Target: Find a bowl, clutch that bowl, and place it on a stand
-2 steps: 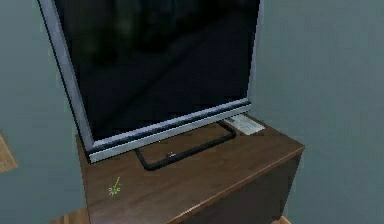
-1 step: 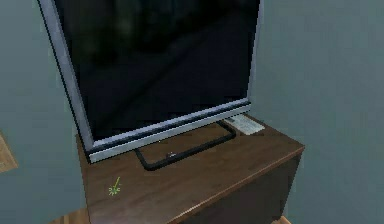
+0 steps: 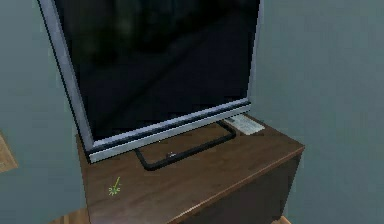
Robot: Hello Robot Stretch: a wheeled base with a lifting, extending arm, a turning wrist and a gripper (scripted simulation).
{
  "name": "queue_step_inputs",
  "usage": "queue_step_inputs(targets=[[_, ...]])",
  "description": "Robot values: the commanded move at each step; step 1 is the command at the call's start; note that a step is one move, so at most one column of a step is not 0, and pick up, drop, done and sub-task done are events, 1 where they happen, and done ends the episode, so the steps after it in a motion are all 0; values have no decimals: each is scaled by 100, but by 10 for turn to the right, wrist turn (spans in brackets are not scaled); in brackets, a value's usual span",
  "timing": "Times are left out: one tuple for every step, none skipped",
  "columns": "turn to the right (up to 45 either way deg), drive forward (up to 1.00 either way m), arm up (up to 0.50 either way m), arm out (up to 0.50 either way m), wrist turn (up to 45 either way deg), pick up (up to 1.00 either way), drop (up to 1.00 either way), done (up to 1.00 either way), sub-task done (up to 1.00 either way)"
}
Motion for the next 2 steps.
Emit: queue_step_inputs(targets=[[0,0,0,0,450,0,0,0,0],[0,0,0,0,450,0,0,0,0]])
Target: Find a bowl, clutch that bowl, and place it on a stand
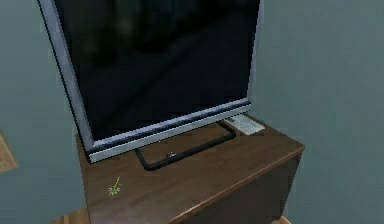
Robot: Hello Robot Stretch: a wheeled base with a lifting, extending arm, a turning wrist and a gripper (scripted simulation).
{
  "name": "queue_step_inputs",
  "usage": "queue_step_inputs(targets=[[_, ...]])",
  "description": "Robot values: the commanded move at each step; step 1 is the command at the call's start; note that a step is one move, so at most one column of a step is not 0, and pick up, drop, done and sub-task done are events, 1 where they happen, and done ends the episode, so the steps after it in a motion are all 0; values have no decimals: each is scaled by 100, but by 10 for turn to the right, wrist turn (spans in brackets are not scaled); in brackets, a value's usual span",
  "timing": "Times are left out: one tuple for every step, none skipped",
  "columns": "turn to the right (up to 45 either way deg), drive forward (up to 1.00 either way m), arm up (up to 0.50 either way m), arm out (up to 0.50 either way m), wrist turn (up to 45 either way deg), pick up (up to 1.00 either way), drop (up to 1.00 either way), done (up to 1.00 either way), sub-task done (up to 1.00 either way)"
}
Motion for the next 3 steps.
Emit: queue_step_inputs(targets=[[0,0,0,0,270,0,0,0,0],[0,0,-8,0,0,0,0,0,0],[0,0,0,0,0,100,0,0,0]])
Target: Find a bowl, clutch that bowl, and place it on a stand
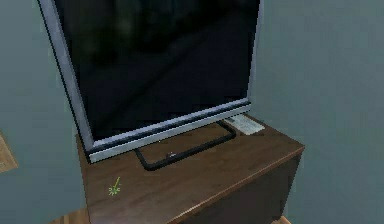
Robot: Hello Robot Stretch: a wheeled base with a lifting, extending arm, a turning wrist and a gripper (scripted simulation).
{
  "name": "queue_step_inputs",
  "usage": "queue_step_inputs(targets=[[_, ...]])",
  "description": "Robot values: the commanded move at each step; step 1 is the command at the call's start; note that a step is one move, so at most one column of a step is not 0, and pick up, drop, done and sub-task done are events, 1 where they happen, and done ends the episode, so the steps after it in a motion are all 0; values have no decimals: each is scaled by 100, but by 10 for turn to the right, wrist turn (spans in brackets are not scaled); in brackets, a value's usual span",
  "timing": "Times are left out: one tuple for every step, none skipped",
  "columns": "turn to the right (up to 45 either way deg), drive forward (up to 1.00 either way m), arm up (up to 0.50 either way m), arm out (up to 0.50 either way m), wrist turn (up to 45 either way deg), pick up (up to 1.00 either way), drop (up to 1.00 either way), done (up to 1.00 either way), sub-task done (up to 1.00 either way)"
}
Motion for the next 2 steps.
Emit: queue_step_inputs(targets=[[0,0,8,0,0,0,0,0,0],[0,0,0,0,-450,0,0,0,0]])
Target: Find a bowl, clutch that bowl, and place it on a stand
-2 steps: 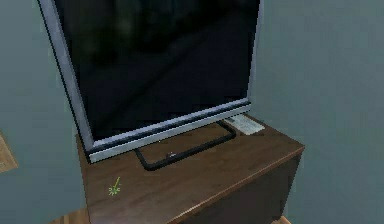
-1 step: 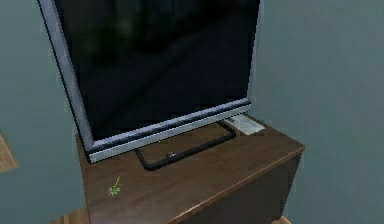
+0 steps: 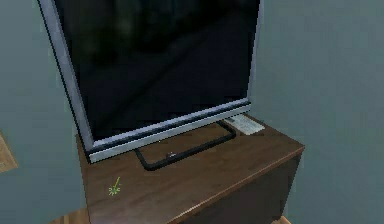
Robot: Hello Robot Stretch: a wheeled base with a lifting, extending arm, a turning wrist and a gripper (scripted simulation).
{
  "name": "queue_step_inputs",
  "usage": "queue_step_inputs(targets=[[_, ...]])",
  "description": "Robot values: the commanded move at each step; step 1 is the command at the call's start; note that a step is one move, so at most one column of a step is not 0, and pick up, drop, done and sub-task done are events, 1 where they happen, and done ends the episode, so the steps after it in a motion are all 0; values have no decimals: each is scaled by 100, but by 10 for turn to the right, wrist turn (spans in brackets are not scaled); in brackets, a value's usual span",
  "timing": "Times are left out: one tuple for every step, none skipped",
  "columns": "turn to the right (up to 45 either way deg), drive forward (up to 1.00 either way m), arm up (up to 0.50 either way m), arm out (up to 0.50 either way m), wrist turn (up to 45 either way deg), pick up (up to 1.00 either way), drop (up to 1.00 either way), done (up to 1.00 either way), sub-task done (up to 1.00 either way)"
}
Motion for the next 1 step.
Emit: queue_step_inputs(targets=[[0,0,0,0,-450,0,0,0,0]])
